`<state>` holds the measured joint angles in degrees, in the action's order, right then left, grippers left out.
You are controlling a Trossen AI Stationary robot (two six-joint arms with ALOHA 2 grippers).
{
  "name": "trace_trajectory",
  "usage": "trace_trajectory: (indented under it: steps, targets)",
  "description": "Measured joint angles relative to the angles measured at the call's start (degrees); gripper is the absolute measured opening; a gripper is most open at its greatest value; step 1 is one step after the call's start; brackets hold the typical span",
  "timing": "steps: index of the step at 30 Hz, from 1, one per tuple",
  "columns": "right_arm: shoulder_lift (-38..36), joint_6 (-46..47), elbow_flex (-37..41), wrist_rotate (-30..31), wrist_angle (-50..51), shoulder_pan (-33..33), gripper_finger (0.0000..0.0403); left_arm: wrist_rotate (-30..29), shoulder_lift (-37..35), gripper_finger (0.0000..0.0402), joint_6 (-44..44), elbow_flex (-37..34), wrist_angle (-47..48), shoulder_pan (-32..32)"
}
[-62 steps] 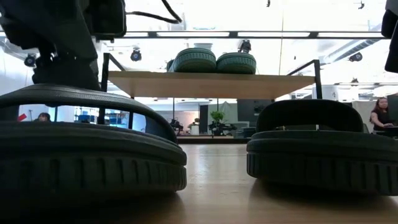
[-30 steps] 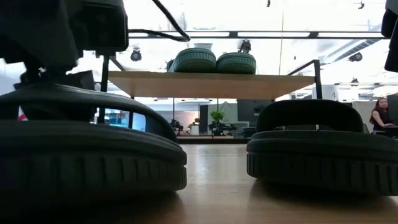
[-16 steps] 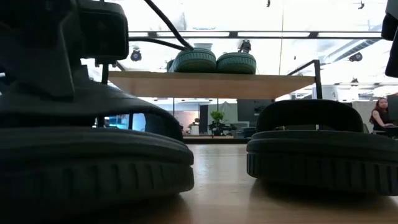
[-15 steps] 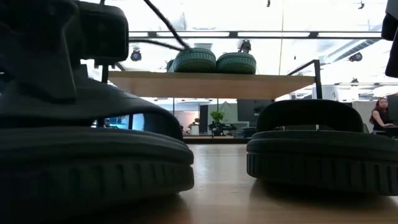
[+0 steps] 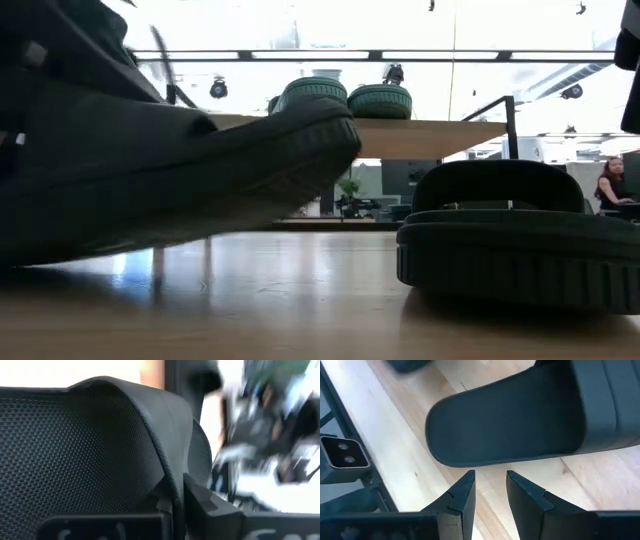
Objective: Pick and place slides into the shelf
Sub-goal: Adjust the black slipper
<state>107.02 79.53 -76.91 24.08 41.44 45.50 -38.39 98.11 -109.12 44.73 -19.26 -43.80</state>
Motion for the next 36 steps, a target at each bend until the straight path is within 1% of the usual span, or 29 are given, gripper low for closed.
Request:
trace_trajectory:
  steps: [2, 4, 9, 11, 16, 20, 24, 26, 29, 34, 36]
  targets:
    - [0.0, 0.0, 0.4, 0.0, 0.0, 0.0, 0.0102, -5.8, 0.1, 0.0001, -5.4, 0.0, 1.5, -0.7]
    - [0.0, 0.0, 0.7, 0.0, 0.0, 0.0, 0.0102, -10.3, 0.1, 0.0001, -9.6, 0.0, 2.6, -0.9]
    - [0.0, 0.9, 1.0, 0.0, -0.1, 0.0, 0.0102, -17.8, 0.1, 0.0001, -15.2, 0.3, 2.9, -0.4]
    - [0.0, 1.0, 1.0, 0.0, -0.1, 0.0, 0.0102, -19.2, 0.1, 0.0001, -18.2, 0.7, 5.0, 0.3]
    - [0.0, 1.5, 1.0, 0.0, -0.1, 0.0, 0.0098, -17.5, 0.6, 0.0000, -18.7, 0.8, 9.4, 2.9]
    - [0.0, 1.5, 1.0, 0.0, -0.1, 0.0, 0.0093, -16.8, 2.2, 0.0001, -18.3, 0.8, 9.7, 4.9]
    - [0.0, 1.5, 1.0, 0.0, -0.1, 0.0, 0.0089, -14.0, 3.4, 0.0021, -18.2, 0.9, 9.6, 7.0]
    - [0.0, 1.5, 1.0, 0.0, -0.1, 0.0, 0.0088, -12.3, 3.9, 0.0037, -18.0, 0.9, 9.6, 7.6]
    - [0.0, 1.5, 1.0, 0.0, -0.1, 0.0, 0.0091, -12.1, 4.2, 0.0070, -17.9, 0.9, 9.5, 7.6]
    - [0.0, 1.5, 1.1, 0.0, -0.1, 0.0, 0.0095, -11.7, 4.0, 0.0143, -17.9, 0.9, 9.6, 7.7]
    - [0.0, 1.5, 1.1, 0.0, -0.1, 0.0, 0.0095, -10.0, 3.8, 0.0173, -17.6, 0.8, 9.7, 7.7]
